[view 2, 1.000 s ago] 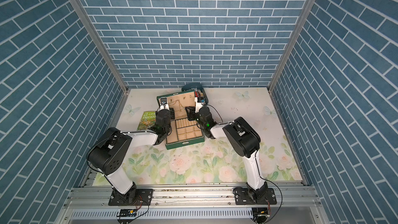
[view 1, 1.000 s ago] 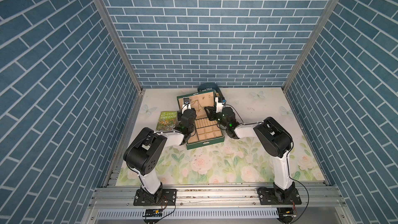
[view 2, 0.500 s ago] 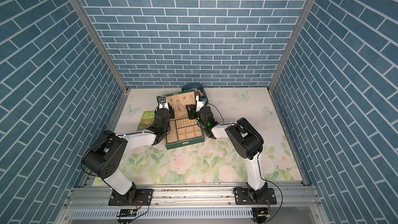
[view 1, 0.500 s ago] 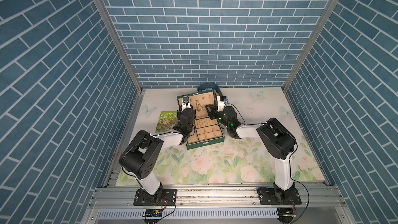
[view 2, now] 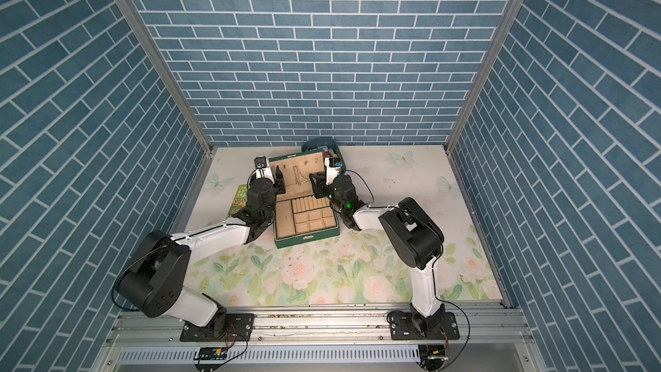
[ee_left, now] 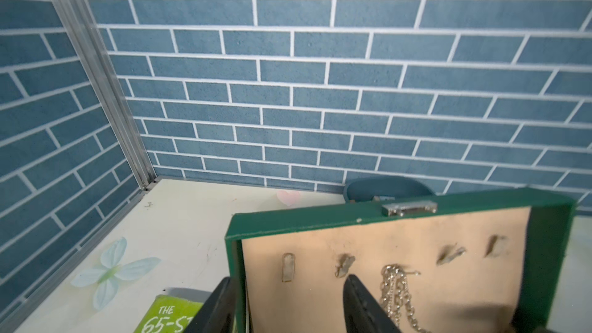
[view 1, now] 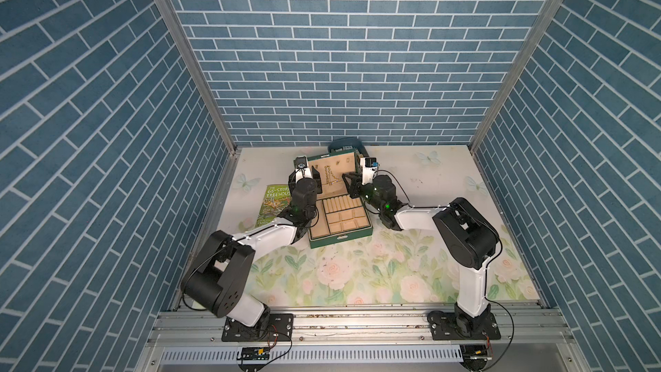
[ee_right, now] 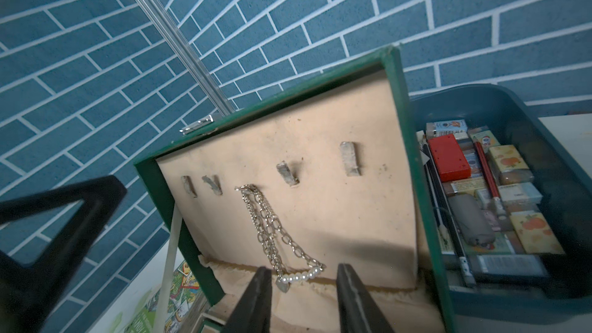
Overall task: Put jewelry chain into jewelry box
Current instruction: Hang the necklace on the jewelry box clasp, then close the fastener on the jewelry box.
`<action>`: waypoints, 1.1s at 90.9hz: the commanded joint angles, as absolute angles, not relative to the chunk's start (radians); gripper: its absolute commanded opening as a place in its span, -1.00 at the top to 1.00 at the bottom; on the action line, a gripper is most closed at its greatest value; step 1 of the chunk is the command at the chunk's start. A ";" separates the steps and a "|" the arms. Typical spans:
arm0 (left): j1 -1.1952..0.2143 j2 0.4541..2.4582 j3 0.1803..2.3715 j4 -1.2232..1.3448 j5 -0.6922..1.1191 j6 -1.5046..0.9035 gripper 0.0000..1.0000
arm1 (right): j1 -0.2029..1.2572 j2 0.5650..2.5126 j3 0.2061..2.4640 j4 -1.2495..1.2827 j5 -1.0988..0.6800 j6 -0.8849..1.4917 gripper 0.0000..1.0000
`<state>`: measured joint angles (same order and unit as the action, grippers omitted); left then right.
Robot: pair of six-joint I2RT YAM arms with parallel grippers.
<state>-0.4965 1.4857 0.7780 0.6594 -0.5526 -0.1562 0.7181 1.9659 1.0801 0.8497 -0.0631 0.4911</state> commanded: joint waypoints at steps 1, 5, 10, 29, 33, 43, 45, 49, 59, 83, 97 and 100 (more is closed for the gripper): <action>-0.435 1.402 0.778 0.542 -0.464 -0.308 -0.36 | 0.715 1.917 1.114 0.712 -0.055 0.410 0.22; -0.395 1.380 0.789 0.492 -0.400 -0.375 -0.42 | 0.715 1.913 1.119 0.680 -0.054 0.402 0.22; -0.340 1.370 0.811 0.418 -0.309 -0.464 -0.47 | 0.713 1.905 1.117 0.659 -0.053 0.400 0.22; -0.180 1.425 0.900 0.269 -0.012 -0.623 -0.49 | 0.712 1.875 1.128 0.568 -0.051 0.369 0.21; -0.164 1.429 0.897 0.281 0.016 -0.639 -0.49 | 0.712 1.869 1.131 0.558 -0.050 0.361 0.21; -0.122 1.428 0.875 0.331 0.061 -0.683 -0.50 | 0.712 1.859 1.147 0.540 -0.052 0.323 0.21; -0.115 1.430 0.876 0.341 0.070 -0.686 -0.50 | 0.712 1.858 1.152 0.535 -0.051 0.313 0.21; -0.102 1.439 0.896 0.353 0.085 -0.687 -0.53 | 0.712 1.858 1.158 0.541 -0.051 0.288 0.22; -0.071 1.524 1.024 0.299 0.167 -0.689 -0.55 | 0.713 1.854 1.143 0.613 -0.069 0.197 0.23; -0.063 1.803 1.304 0.195 0.369 -0.724 -0.54 | 0.716 1.907 1.186 0.712 -0.129 -0.030 0.36; -0.064 1.910 1.370 0.246 0.482 -0.760 -0.50 | 0.718 1.967 1.239 0.725 -0.181 -0.086 0.46; -0.063 1.925 1.380 0.249 0.496 -0.759 -0.51 | 0.718 1.978 1.250 0.729 -0.191 -0.087 0.47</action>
<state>-0.0601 1.8740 1.3426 0.2592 0.3763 -0.7368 0.7143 1.9244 1.2041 0.6785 -0.1368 -0.0006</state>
